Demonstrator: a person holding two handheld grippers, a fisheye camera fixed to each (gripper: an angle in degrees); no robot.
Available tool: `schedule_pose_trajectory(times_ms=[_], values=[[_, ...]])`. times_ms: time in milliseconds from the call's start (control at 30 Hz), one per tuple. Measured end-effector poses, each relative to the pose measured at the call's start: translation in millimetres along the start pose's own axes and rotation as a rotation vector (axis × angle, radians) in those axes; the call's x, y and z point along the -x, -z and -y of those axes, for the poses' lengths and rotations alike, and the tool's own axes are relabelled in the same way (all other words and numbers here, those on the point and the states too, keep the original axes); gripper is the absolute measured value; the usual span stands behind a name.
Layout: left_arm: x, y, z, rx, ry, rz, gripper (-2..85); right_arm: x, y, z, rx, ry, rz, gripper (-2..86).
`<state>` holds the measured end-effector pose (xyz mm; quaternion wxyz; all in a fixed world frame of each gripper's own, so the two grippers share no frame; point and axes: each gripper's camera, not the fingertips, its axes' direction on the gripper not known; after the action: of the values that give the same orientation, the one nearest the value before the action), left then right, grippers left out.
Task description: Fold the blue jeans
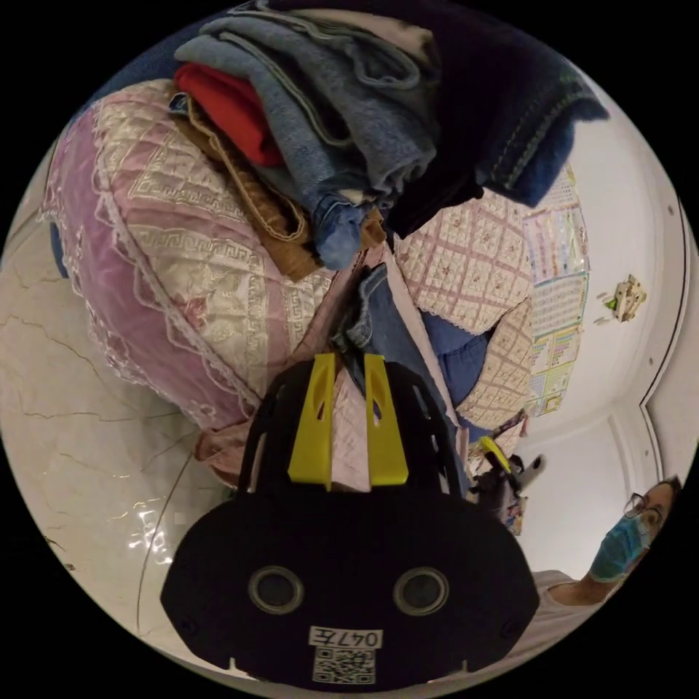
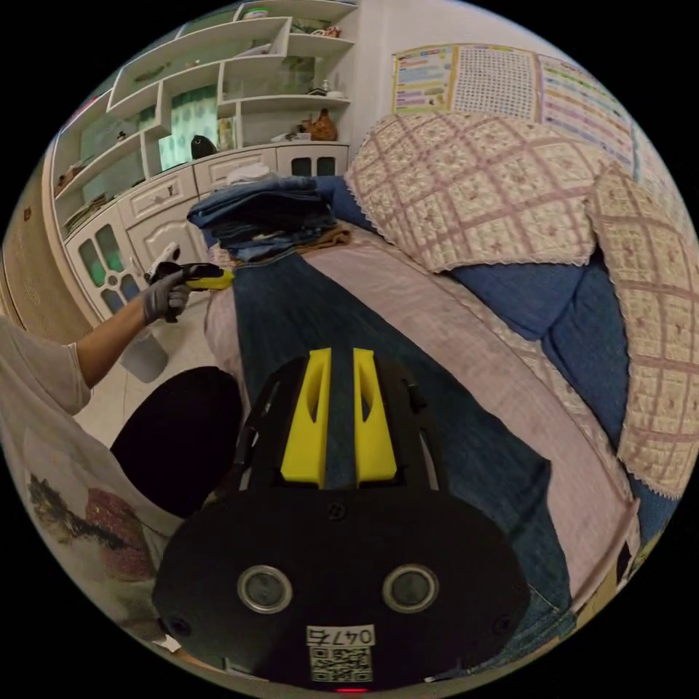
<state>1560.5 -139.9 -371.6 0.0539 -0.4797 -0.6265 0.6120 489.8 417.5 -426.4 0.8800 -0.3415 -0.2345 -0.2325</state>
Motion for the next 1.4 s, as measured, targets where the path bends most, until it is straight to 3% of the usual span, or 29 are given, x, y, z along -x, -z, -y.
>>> schedule_pose_trajectory(times_ms=[100,267,733,1000,1400], values=[[24,7,-2,-0.007,0.013,-0.115,7.3,9,-57,14,0.029,-0.024,0.054,1.2],[43,4,3,0.013,0.034,-0.154,8.7,13,-133,30,0.105,-0.056,0.053,1.0],[42,3,1,0.073,0.079,-0.045,9.2,34,-249,100,0.048,-0.091,0.079,0.8],[66,-2,72,-0.126,0.134,-0.127,9.0,42,-302,126,0.034,-0.119,0.086,0.5],[51,-20,193,-0.176,0.032,-0.200,-0.3,60,-401,225,0.172,0.063,-0.069,-0.7]])
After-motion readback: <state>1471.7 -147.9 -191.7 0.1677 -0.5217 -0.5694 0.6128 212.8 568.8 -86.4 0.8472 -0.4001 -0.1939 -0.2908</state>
